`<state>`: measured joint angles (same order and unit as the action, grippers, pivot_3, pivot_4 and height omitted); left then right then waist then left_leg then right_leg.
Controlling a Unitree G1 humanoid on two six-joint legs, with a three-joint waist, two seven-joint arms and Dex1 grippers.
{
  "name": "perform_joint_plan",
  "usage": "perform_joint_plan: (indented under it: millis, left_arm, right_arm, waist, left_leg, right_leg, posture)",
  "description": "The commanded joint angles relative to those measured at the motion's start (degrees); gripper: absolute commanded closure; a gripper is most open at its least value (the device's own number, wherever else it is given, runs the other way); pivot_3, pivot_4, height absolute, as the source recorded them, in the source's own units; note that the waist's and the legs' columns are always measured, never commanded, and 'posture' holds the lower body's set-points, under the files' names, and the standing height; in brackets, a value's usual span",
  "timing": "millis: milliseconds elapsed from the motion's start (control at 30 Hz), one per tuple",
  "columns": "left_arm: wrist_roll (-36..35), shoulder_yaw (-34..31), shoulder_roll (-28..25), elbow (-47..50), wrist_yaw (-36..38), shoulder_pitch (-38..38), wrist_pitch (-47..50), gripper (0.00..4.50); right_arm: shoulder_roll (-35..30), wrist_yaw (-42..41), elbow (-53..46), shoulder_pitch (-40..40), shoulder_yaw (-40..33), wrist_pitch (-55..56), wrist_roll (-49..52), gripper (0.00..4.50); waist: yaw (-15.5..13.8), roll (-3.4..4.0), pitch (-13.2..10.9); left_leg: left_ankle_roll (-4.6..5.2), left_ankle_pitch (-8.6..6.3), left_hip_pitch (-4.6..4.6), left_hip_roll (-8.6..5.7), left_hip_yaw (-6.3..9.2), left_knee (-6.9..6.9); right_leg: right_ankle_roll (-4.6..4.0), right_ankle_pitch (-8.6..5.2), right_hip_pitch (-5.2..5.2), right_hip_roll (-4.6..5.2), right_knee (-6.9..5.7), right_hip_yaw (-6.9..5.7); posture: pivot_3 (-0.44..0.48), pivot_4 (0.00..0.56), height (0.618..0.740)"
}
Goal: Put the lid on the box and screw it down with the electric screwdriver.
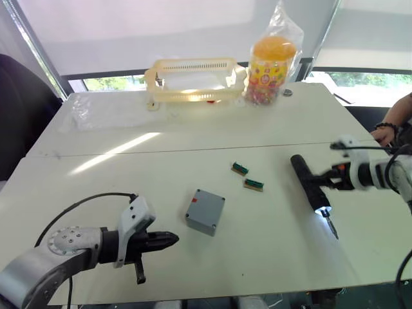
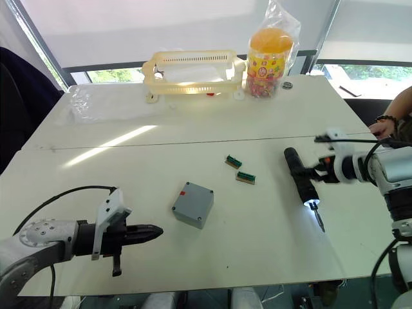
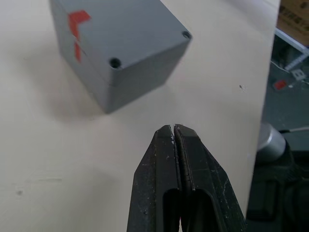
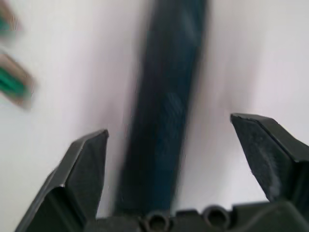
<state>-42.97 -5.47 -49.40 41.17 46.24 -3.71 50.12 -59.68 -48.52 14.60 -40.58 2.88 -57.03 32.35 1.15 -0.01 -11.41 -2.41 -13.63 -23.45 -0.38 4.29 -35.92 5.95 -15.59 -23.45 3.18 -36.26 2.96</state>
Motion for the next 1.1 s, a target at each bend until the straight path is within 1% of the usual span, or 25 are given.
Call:
perform_joint_plan:
  millis: [33, 67, 133, 200, 267, 333, 433, 500, 667, 800, 933, 1100]
  left_arm:
    - [1.4, 1.6, 0.3, -2.1, 1.1, 0.7, -2.4, 4.5]
    - [2.0, 2.8, 0.8, -3.2, 1.0, 1.4, -2.7, 4.5]
    - [3.1, 4.7, 1.6, -4.9, 0.9, 2.7, -3.4, 4.5]
    - [4.6, 6.7, 2.5, -6.3, 0.6, 4.2, -3.9, 4.5]
    - [6.5, 8.7, 2.8, -7.2, 0.8, 5.3, -4.6, 4.5]
    - [7.7, 9.9, 3.5, -8.2, 0.5, 6.5, -5.0, 4.5]
    - [9.3, 11.2, 3.9, -9.3, 0.5, 7.6, -5.9, 4.5]
    - [9.9, 11.6, 4.1, -9.7, 0.5, 8.0, -6.1, 4.5]
    - [12.0, 12.8, 4.2, -10.5, 0.9, 8.6, -7.1, 4.5]
    - [14.0, 14.4, 6.2, -12.3, 0.1, 10.3, -8.3, 4.5]
    - [17.2, 15.8, 8.6, -15.1, -1.2, 12.0, -10.8, 4.5]
    - [20.3, 15.8, 11.5, -18.7, -2.1, 14.1, -13.8, 4.5]
  right_arm:
    - [3.0, -4.0, -21.1, 9.0, -9.4, 3.2, 8.7, 0.05]
    - [4.5, -3.7, -27.5, 12.9, -9.8, 4.1, 9.8, 0.05]
    - [7.3, -2.8, -35.5, 17.9, -8.8, 6.3, 9.7, 0.05]
    - [9.6, -2.3, -40.4, 21.2, -5.6, 10.0, 7.1, 0.05]
    - [11.4, -2.6, -42.0, 23.6, -1.9, 14.0, 3.7, 0.05]
    - [13.0, -3.1, -40.9, 24.6, 1.2, 18.3, 0.2, 0.05]
    - [15.0, -5.3, -37.0, 24.1, 5.2, 24.0, -4.1, 0.05]
    - [16.6, -6.5, -33.6, 22.9, 7.0, 27.0, -6.2, 0.05]
    - [20.7, -9.9, -25.1, 18.9, 10.7, 33.2, -10.6, 0.05]
    - [23.9, -13.1, -18.3, 15.9, 12.8, 37.6, -13.1, 0.05]
    - [25.1, -15.6, -17.5, 15.4, 13.4, 38.4, -13.7, 0.05]
    - [24.7, -15.8, -21.2, 17.3, 12.6, 36.4, -12.8, 0.05]
  waist:
    - [-0.4, -0.08, 0.0]
    - [-0.7, -0.14, 0.1]
    - [-0.7, -0.17, 0.1]
    - [-0.6, -0.15, 0.1]
    - [-0.3, -0.16, 0.1]
    - [-0.2, -0.19, 0.1]
    - [-0.3, -0.2, 0.1]
    - [-0.2, -0.21, 0.1]
    - [-0.2, -0.21, 0.1]
    - [-0.2, -0.2, 0.1]
    - [-0.4, -0.21, 0.1]
    - [-0.4, -0.21, 0.1]
  left_leg:
    - [0.0, 0.0, 0.0, 0.05, 0.09, 0.02]
    - [0.02, -0.01, 0.01, 0.15, 0.18, -0.01]
    - [0.03, -0.02, 0.01, 0.21, 0.4, -0.02]
    - [0.03, -0.02, 0.0, 0.2, 0.4, -0.05]
    - [0.02, -0.01, -0.01, 0.2, 0.32, -0.16]
    - [0.01, -0.01, 0.06, 0.2, 0.2, -0.2]
    - [-0.01, 0.0, 0.08, 0.2, 0.18, -0.23]
    - [-0.01, 0.0, 0.08, 0.21, 0.19, -0.21]
    - [-0.02, 0.01, 0.09, 0.22, 0.2, -0.21]
    - [-0.03, 0.02, 0.1, 0.22, 0.21, -0.22]
    - [-0.08, 0.05, 0.09, 0.21, 0.24, -0.22]
    - [-0.14, 0.08, 0.1, 0.2, 0.28, -0.23]
  right_leg:
    - [0.02, 0.01, 0.02, -0.08, 0.0, -0.03]
    - [0.03, 0.01, 0.09, -0.25, 0.0, -0.05]
    - [0.04, 0.02, 0.17, -0.33, 0.0, -0.18]
    - [0.04, 0.03, 0.17, -0.33, 0.0, -0.18]
    - [-0.05, 0.07, 0.17, -0.31, -0.01, -0.12]
    - [-0.14, 0.12, 0.19, -0.29, 0.0, -0.06]
    - [-0.24, 0.1, 0.21, -0.29, 0.0, -0.05]
    - [-0.09, 0.18, 0.2, -0.3, 0.0, -0.05]
    - [-0.08, 0.19, 0.2, -0.31, -0.03, -0.05]
    - [-0.07, 0.2, 0.2, -0.32, -0.04, -0.06]
    - [-0.04, 0.21, 0.2, -0.31, -0.09, -0.07]
    - [0.09, 0.29, 0.2, -0.32, -0.15, -0.08]
  posture:
    - [0.0, 0.15, 0.74]
    - [0.0, 0.15, 0.74]
    - [0.0, 0.15, 0.74]
    - [0.0, 0.15, 0.74]
    - [0.0, 0.15, 0.74]
    - [0.0, 0.15, 0.74]
    - [0.0, 0.15, 0.74]
    - [0.0, 0.15, 0.74]
    - [0.0, 0.15, 0.74]
    - [0.0, 0.15, 0.74]
    - [0.0, 0.15, 0.74]
    - [0.0, 0.15, 0.74]
